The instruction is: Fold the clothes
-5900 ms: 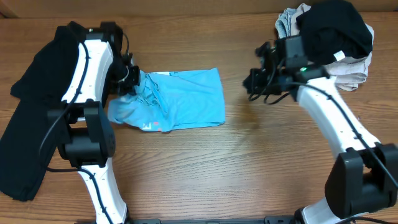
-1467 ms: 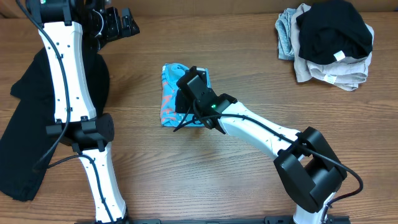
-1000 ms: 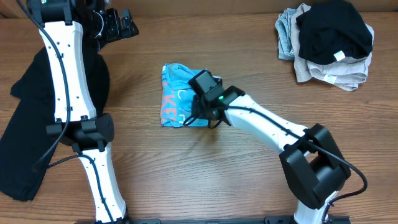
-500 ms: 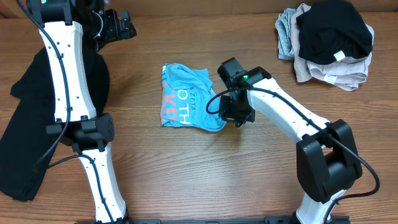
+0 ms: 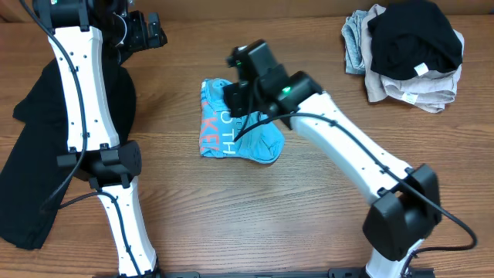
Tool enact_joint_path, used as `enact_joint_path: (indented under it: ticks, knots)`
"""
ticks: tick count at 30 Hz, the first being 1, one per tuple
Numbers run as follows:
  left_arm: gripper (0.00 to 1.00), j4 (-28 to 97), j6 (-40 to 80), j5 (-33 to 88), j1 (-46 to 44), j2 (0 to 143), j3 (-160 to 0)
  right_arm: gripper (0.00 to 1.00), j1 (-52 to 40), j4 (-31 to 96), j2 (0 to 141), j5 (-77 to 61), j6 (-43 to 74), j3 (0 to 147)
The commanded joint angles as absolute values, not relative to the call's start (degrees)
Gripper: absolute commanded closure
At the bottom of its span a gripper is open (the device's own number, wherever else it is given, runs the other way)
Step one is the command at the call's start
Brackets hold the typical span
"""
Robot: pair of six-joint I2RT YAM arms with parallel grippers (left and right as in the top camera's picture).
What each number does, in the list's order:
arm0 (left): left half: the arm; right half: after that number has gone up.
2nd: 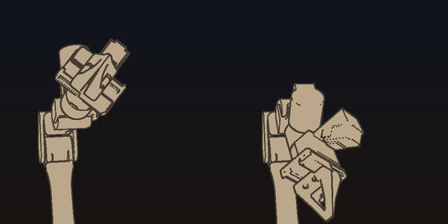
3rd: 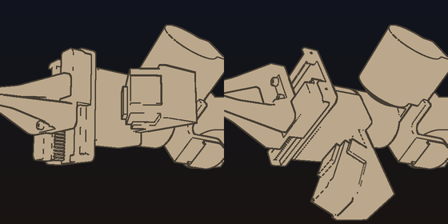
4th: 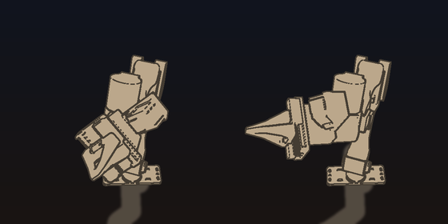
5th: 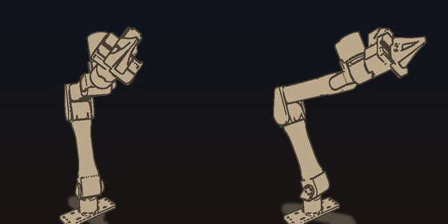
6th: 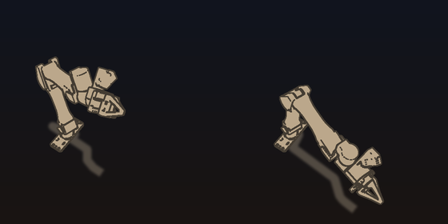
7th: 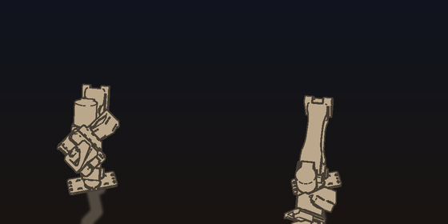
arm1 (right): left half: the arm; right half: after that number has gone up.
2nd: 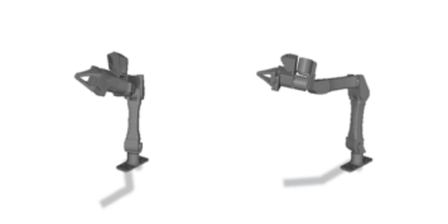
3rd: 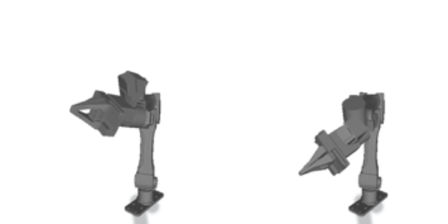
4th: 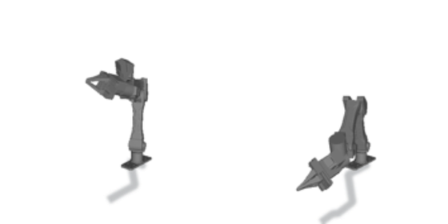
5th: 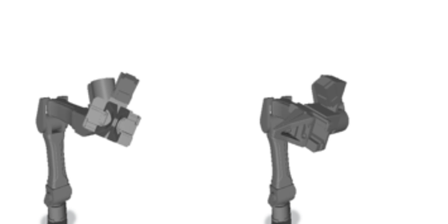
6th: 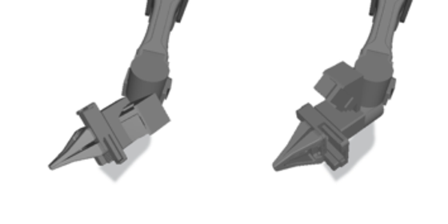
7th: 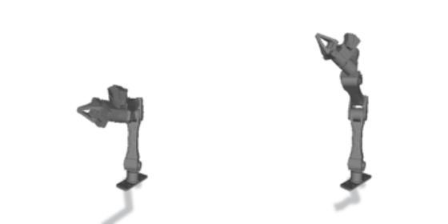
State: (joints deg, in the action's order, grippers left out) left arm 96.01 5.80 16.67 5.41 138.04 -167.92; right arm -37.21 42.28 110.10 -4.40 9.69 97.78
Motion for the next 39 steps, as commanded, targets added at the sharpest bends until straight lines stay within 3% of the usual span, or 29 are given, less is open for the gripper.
enact_joint_path:
  ticks: [1, 10, 21, 27, 32, 39]
  knots:
    - [0.0, 95.79, 4.73, 15.33, 6.15, 138.17, -167.72, 0.4, -39.53, 39.29, 114.93, -2.28, 5.67, 98.37]
    - [0.0, 96.53, 4.71, 14.41, 6.13, 138.26, -167.72, 0.4, -41.67, 28.75, 125.4, 2.57, 4.21, 98.37]
    - [0.0, 96.79, 4.71, 14.41, 6.09, 138.26, -167.72, 0.41, -41.5, 24.93, 128.68, 12.56, 4.25, 98.37]
    - [0.01, 96.79, 4.71, 14.41, 6.09, 138.26, -167.72, 0.61, -41.08, 24.86, 129.69, 13.06, 4.25, 98.35]
    - [0.0, 96.79, 4.71, 14.41, 6.09, 138.28, -167.72, 0.69, -41.08, 25.87, 130.32, 13.06, 4.23, 98.32]
    - [0.0, 96.79, 4.69, 14.39, 6.09, 138.28, -167.72, 0.9, -41.06, 26.04, 129.45, 14.87, 4.69, 98.52]
